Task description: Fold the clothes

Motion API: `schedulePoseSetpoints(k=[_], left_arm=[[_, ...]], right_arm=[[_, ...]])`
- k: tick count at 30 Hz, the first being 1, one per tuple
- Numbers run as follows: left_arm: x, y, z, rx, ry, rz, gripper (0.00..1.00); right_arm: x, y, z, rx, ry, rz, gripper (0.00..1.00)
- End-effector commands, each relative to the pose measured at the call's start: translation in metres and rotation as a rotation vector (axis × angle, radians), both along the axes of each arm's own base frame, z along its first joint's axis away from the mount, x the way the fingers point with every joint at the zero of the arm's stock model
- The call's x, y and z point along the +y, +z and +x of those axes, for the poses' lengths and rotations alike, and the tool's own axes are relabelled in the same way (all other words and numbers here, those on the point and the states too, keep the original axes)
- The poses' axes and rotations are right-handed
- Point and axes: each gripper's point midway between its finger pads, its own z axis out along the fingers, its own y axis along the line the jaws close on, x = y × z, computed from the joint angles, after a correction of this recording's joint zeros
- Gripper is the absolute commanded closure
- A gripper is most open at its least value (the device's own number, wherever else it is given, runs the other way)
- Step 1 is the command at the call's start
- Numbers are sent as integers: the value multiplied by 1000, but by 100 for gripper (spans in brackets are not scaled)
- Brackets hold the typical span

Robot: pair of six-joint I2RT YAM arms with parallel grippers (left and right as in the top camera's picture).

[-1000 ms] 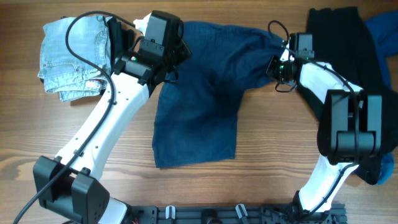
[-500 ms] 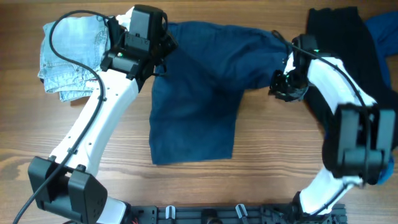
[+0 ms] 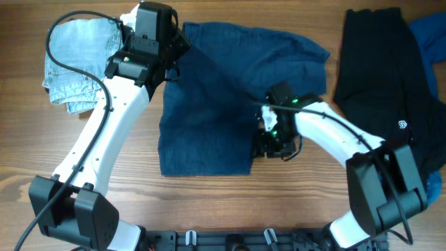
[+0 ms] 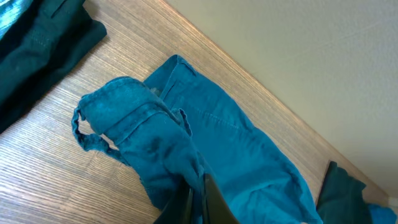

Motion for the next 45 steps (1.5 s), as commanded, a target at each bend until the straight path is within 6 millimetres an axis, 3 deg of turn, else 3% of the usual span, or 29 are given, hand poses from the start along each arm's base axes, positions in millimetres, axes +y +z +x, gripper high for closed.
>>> schedulePoseSetpoints(k=[1, 8, 10, 14, 19, 23, 28, 29, 33, 40, 42, 44, 45], left_arm=[[6, 6, 4, -22, 27, 0, 96], [7, 4, 2, -9, 27, 3, 96], [7, 3, 1, -5, 27, 4, 96], [7, 1, 0, 4, 27, 6, 96], [7, 1, 0, 4, 27, 7, 96], [8, 0, -2, 10, 5, 35, 96], [13, -10, -10, 50, -87, 162, 96], [14, -15, -15, 74, -119, 198, 96], [19, -30, -34, 170, -161, 250, 96], [30, -66, -94, 456, -200, 302, 96], [24, -72, -109, 511, -232, 321, 96], [16, -72, -112, 512, -253, 329, 96], [12, -71, -110, 497, -261, 328, 96]], right_arm=[[14, -13, -5, -40, 2, -55, 43], [8, -43, -13, -128, -51, -200, 44], [7, -47, -13, -133, -61, -195, 57], [2, -56, -22, -120, -66, -198, 95], [-2, -57, -24, -111, -72, -211, 96], [-19, -50, -14, -91, -143, -224, 96], [-62, -22, 27, -147, -220, -195, 96], [-77, -17, 38, -157, -239, -194, 96], [-105, -3, 66, -206, -292, -147, 96], [-161, 41, 135, -436, -320, -101, 96], [-164, 48, 141, -450, -344, -61, 96], [-155, 47, 131, -402, -336, -25, 95], [-147, 45, 121, -358, -323, -6, 89]])
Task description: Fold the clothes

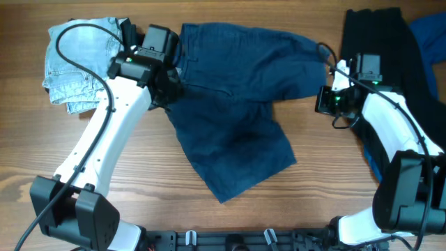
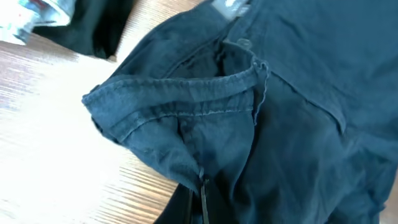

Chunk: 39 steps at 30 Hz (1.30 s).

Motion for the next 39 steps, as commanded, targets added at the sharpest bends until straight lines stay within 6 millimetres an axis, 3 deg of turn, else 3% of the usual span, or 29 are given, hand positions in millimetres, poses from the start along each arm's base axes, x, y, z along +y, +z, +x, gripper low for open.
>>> schedulePoseSetpoints(k=[1, 3, 5, 10, 14, 19, 24, 26, 29, 35, 39], left_arm=[[-16, 1, 4, -24, -56, 4, 96], [-20, 4, 12, -58, -58, -8, 96], [-21, 6, 17, -82, -57, -16, 96], [-19, 7, 21, -99, -52, -4, 96], [-18, 8, 22, -103, -47, 2, 96], [-18, 8, 22, -107, -47, 1, 96], [-18, 8, 23, -110, -47, 0, 96], [-18, 8, 23, -110, -47, 0, 96], [-18, 8, 23, -110, -47, 0, 96], [-17, 7, 20, -95, -47, 5, 96], [-12, 0, 8, -43, -12, 11, 96]], right_arm=[[29, 6, -18, 54, 93, 97, 84], [47, 6, -37, 117, 163, 143, 54], [56, 2, -56, 188, 210, 122, 41], [61, -9, -79, 285, 221, 13, 39], [57, -30, -100, 351, 188, -109, 39], [62, -50, -117, 377, 152, -185, 43], [69, -60, -121, 361, 135, -218, 55], [65, -66, -123, 364, 99, -245, 67], [57, -70, -125, 372, 42, -283, 96], [49, -66, -103, 312, -22, -265, 96], [26, -52, -62, 201, -43, -234, 96]])
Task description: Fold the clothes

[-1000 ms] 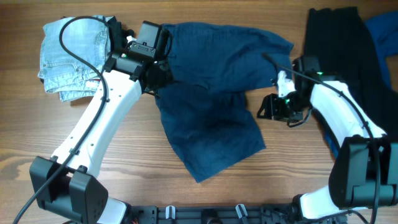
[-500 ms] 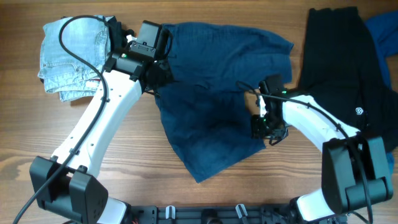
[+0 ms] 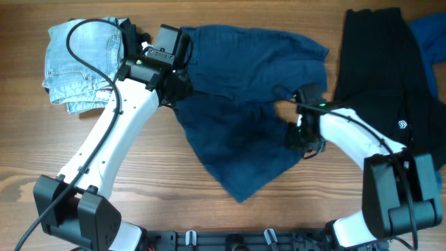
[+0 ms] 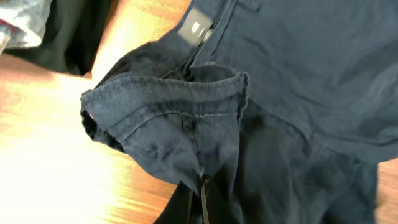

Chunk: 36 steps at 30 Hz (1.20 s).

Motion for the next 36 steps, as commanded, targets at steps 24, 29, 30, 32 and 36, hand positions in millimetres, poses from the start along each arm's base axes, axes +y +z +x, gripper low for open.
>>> schedulePoseSetpoints(k=[24, 29, 30, 32, 36], left_arm=[[-25, -106, -78, 242, 30, -14, 96], [-25, -105, -68, 205, 34, -15, 96], [-23, -105, -67, 199, 40, -12, 96], [-17, -104, -60, 182, 62, -17, 96], [-20, -102, -48, 136, 68, -41, 96]], right_arm=[[-113, 71, 171, -648, -37, -126, 0], [-80, 104, 149, -517, -64, 81, 0], [-72, 118, 139, -486, -64, 120, 0], [-58, 147, 99, -411, -115, 199, 0], [-44, 145, 35, -195, -167, 221, 0]])
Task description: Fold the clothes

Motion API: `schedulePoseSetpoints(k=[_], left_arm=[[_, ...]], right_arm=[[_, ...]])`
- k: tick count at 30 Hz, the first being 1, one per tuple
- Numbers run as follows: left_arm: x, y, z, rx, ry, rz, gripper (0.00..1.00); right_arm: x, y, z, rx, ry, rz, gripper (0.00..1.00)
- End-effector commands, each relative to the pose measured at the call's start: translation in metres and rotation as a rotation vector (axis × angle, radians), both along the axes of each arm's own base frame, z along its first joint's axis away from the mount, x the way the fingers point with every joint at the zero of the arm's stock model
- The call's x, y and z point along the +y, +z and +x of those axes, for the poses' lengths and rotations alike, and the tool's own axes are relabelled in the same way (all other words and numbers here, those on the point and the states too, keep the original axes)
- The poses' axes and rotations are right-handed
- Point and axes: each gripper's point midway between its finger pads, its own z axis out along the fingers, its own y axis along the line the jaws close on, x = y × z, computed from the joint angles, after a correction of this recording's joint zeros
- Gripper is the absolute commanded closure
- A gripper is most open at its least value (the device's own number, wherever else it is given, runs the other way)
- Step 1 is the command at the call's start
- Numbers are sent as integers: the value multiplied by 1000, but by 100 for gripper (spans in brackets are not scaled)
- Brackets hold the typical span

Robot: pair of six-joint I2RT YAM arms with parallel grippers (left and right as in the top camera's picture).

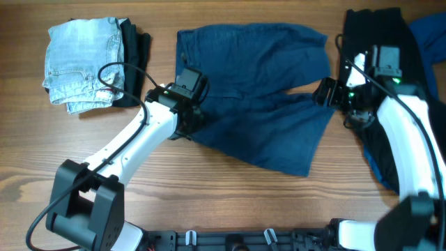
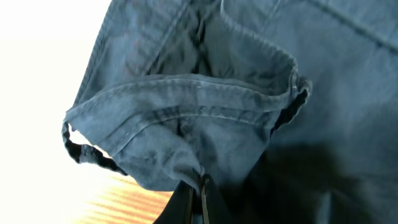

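Observation:
Dark blue shorts (image 1: 258, 97) lie spread across the middle of the table in the overhead view. My left gripper (image 1: 188, 124) is at their left edge, shut on a bunched fold of the waistband (image 2: 186, 118); in the left wrist view the gripper (image 2: 198, 182) pinches the cloth tightly. My right gripper (image 1: 326, 92) is at the shorts' right edge, apparently shut on the hem there. The cloth lies stretched between the two grippers, with its lower leg reaching toward the front right.
A folded light denim piece (image 1: 82, 61) sits at the back left on a black garment (image 1: 136, 59). A large black garment (image 1: 387, 63) and a bright blue one (image 1: 428, 33) lie at the right, under my right arm.
My left gripper has moved toward the front and right with the waistband. My right gripper went from the lower flap to the far right edge. The shorts now lie wider and flatter.
The shorts first lay doubled, with my left gripper at their back-left corner and my right on the lower middle. Then the right gripper was out at the right and the lower part hung askew. Later it was on the lower flap; now the shorts are stretched out.

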Motion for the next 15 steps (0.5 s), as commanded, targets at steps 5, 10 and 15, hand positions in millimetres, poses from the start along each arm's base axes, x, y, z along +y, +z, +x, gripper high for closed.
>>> schedulePoseSetpoints(k=[5, 10, 15], left_arm=[[0, 1, 15, -58, 24, -8, 96], [2, 1, 16, -63, 26, 1, 96], [2, 1, 16, -63, 26, 1, 96]], right_arm=[[54, -21, -87, 307, 9, 81, 0], [72, -53, -132, 457, -54, -58, 1], [77, -80, -166, 527, -117, -165, 18]])
